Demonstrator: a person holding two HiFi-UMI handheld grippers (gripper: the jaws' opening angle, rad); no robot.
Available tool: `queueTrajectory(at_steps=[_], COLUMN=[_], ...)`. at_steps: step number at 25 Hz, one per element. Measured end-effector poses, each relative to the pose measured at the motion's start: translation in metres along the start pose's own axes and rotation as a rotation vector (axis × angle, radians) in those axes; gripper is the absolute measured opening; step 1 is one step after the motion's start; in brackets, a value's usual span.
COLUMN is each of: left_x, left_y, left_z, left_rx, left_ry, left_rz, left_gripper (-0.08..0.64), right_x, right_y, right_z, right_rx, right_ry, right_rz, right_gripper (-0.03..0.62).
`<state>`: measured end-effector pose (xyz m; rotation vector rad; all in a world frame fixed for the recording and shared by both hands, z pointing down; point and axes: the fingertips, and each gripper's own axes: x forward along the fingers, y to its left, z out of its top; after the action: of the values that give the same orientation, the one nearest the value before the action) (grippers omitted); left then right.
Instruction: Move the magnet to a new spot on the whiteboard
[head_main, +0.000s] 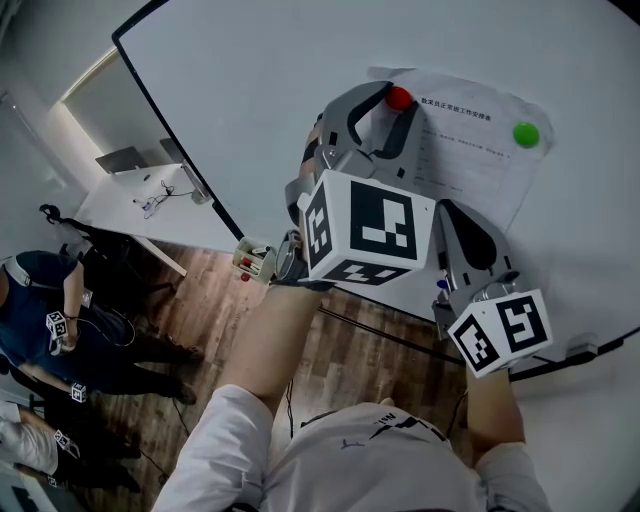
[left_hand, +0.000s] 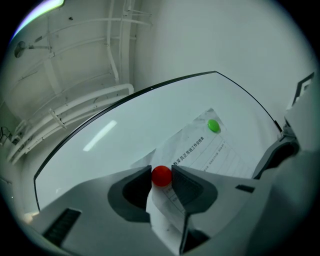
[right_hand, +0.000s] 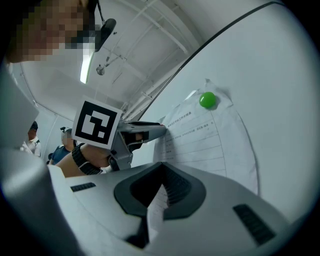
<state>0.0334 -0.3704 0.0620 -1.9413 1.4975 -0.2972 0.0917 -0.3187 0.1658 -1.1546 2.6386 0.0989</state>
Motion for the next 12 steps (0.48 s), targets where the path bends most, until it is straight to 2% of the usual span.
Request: queueTrajectory(at_steps=[12], left_x=[-0.0034], left_y=[0.0044], left_z=[-0.0033], left_rx=[-0.073], left_ry=[-0.027], left_rz=[-0.011], left_gripper=[0.132], right_x=[0.0012], right_y=[0.0026], right_z=[-0.0062], right_rx=[0.001], right_ry=[0.017], right_rz=[-0.009], right_gripper=[0.012])
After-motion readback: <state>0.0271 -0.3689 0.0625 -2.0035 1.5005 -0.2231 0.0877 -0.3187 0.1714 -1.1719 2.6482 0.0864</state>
